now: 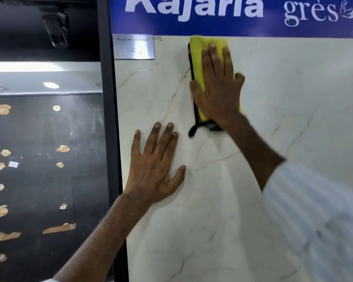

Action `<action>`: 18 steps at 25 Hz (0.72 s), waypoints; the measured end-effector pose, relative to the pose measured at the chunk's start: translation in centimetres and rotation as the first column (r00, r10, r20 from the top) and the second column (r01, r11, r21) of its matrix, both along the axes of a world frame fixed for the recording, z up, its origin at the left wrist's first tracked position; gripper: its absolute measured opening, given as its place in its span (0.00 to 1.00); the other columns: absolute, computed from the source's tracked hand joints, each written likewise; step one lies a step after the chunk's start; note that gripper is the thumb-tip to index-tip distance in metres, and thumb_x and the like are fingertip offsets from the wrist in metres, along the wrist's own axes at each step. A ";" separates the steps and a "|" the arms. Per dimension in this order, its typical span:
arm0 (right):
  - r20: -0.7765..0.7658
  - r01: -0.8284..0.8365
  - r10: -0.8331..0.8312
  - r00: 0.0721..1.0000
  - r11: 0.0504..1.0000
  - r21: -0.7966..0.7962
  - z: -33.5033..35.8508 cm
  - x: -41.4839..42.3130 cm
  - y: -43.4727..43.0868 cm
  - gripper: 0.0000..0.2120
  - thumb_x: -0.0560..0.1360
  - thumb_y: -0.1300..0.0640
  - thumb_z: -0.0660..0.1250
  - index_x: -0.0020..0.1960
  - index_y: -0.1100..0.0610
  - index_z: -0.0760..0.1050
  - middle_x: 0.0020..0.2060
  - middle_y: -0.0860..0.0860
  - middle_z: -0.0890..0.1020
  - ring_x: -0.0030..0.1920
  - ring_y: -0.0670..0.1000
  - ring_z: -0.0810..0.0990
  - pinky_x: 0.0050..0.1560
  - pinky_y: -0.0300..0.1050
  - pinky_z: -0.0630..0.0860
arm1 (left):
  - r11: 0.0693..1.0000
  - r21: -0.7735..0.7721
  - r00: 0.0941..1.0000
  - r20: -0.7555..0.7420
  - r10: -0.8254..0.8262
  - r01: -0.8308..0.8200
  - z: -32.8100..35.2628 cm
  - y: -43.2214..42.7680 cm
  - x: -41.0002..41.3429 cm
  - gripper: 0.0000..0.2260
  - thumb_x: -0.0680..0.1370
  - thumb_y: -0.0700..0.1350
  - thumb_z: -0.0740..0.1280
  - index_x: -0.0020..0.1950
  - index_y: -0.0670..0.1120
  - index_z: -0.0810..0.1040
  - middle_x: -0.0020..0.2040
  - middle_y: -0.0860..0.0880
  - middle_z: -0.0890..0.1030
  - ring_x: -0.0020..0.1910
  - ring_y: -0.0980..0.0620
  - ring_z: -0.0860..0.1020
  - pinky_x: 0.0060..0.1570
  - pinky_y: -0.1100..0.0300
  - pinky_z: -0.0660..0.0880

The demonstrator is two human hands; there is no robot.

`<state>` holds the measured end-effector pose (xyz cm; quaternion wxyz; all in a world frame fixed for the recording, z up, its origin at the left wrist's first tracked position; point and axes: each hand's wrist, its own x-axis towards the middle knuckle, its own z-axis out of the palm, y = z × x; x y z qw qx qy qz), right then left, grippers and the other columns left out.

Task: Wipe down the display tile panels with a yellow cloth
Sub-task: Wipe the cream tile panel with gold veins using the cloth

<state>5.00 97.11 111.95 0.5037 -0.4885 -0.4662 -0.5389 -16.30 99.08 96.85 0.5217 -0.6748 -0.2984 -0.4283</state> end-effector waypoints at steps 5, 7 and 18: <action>0.012 -0.071 0.073 0.997 0.993 -0.091 -25.9 -1.0 -1.3 0.35 0.82 0.41 0.59 0.83 0.59 0.60 0.82 0.59 0.61 0.82 0.64 0.59 0.62 0.64 0.69 | 0.999 -0.041 1.000 -0.022 0.020 -0.021 -6.4 -0.1 0.4 0.37 0.81 0.61 0.59 0.83 0.40 0.61 0.84 0.41 0.57 0.83 0.37 0.54 0.77 0.28 0.49; 0.003 -0.073 0.074 0.997 0.987 -0.141 -31.2 -1.3 -1.9 0.34 0.82 0.41 0.58 0.82 0.59 0.61 0.81 0.60 0.63 0.81 0.65 0.60 0.62 0.66 0.69 | 0.998 -0.054 1.000 -0.016 0.022 -0.023 -6.5 0.0 0.5 0.37 0.81 0.62 0.58 0.83 0.40 0.60 0.85 0.41 0.55 0.84 0.37 0.53 0.78 0.28 0.47; -0.062 -0.055 0.047 0.997 0.991 -0.122 -32.6 -1.0 -1.1 0.35 0.83 0.41 0.60 0.82 0.60 0.60 0.81 0.60 0.62 0.81 0.66 0.60 0.62 0.65 0.70 | 0.998 -0.058 0.999 0.019 0.040 -0.039 -7.1 0.2 0.6 0.34 0.85 0.60 0.55 0.84 0.39 0.57 0.84 0.39 0.56 0.83 0.35 0.54 0.77 0.26 0.47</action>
